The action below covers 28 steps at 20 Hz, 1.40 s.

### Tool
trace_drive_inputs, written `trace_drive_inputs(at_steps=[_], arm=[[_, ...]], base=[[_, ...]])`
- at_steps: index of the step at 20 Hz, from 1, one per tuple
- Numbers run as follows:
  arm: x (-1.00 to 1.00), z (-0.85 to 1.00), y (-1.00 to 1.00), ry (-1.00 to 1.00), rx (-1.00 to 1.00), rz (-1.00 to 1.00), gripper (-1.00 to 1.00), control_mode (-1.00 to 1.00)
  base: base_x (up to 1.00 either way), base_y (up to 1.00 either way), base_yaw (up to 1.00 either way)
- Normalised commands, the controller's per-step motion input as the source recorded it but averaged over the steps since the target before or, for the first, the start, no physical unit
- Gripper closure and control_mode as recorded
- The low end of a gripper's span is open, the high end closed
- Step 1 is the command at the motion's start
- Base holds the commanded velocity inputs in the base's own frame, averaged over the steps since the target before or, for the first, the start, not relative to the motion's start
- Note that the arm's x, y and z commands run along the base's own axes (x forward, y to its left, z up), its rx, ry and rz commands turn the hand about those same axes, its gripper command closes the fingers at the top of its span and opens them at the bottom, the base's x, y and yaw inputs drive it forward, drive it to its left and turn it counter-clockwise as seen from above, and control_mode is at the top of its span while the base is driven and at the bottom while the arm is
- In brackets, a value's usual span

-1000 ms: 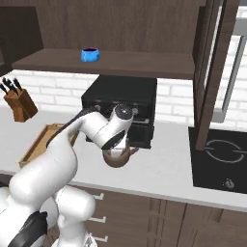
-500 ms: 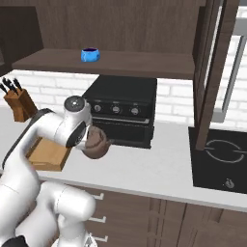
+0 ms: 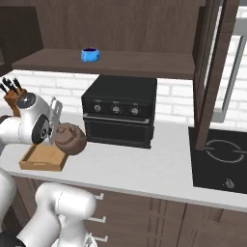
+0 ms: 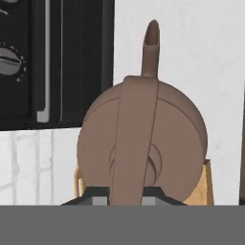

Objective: Pick the kettle from the counter and place it on the tray. Then pick the mug from the cabinet and place it on the tray. Then close the cabinet doors.

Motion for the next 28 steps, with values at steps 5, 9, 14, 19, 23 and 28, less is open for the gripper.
trace_drive_inputs(at_steps=[5,9,14,19,23,28], arm=[[0.12,0.00,1.00,0.05,0.00,-0.02,1.00,-1.00],[0.33,0.02,0.81,0.08,0.00,0.00,1.00,-1.00],[0.52,0.00,0.44,0.14,0.00,0.00,1.00,-1.00],[0.56,0.00,0.10,0.16,0.00,0.00,1.00,-1.00],[0.45,-0.10,0.00,0.14,0.00,0.01,1.00,-1.00],[0.36,-0.23,0.09,0.08,0.00,0.01,1.00,-1.00]], base=[[0.00,0.00,0.00],[0.00,0.00,0.00],[0.00,0.00,0.00],[0.00,0.00,0.00],[0.00,0.00,0.00],[0.00,0.00,0.00]])
